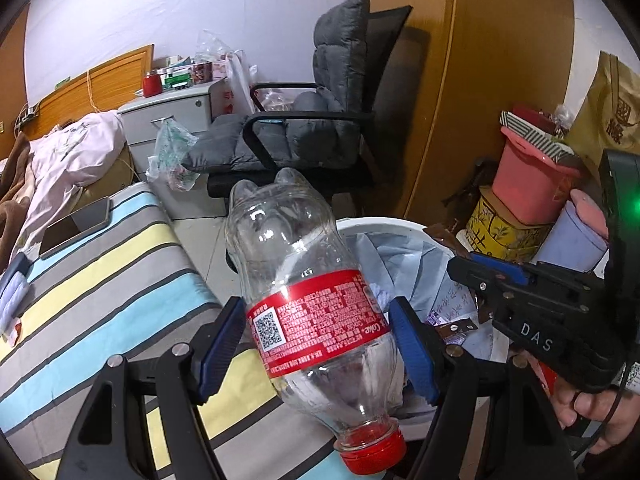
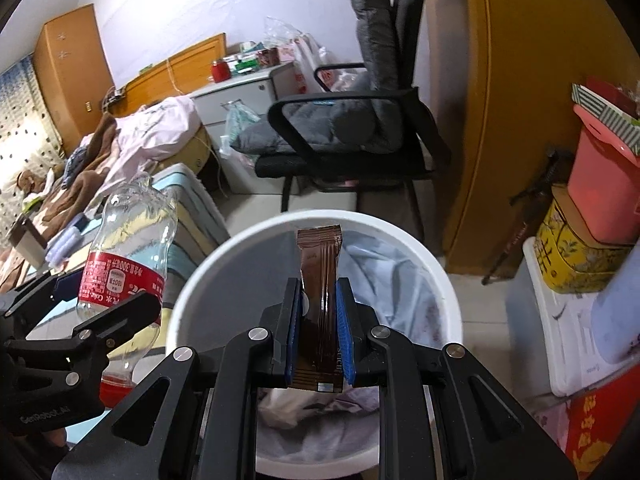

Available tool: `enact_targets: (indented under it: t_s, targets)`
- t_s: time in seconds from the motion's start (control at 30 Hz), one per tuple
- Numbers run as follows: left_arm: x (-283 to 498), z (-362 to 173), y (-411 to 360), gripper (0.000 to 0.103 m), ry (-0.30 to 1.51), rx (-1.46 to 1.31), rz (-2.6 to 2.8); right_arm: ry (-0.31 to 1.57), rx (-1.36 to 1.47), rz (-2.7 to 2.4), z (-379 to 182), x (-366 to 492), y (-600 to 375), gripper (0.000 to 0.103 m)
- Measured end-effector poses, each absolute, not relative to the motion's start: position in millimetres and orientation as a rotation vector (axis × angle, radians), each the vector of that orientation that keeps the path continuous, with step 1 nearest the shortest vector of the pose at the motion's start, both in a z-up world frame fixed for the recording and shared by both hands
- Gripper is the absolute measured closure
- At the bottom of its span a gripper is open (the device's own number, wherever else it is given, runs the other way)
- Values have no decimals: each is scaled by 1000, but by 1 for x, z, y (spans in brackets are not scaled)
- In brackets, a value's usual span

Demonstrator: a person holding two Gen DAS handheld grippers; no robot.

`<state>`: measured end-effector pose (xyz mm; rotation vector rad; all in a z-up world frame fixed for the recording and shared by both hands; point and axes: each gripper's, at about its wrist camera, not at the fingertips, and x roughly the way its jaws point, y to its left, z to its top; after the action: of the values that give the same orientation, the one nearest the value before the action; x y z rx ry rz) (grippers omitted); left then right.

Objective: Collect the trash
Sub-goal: 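Carry the bottle and brown wrapper over the white bin and open both grippers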

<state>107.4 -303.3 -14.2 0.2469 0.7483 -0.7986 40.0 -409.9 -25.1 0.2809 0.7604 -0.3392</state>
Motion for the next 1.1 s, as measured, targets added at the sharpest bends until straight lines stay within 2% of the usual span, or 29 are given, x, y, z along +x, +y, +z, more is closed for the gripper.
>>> enact_targets:
  t_s: [0.4,0.5,0.57,0.63,1.1]
  targets:
    - [111,-28,-328,27,792,274,-816,827,285,-374,-42,43,-426,80]
    - [113,-31,-328,27,804,273,-807,830,281,-387,-43,43,-428,67]
    - [114,-31,-328,25,805,272,-807,825,291,-385,-43,42,-430,48]
    - [115,-31,-326,22,810,256,-814,821,296,-387,-42,42,-431,47]
    - [112,-21,-310,22,784,230,-796,807,290,-394,-37,40,-427,47]
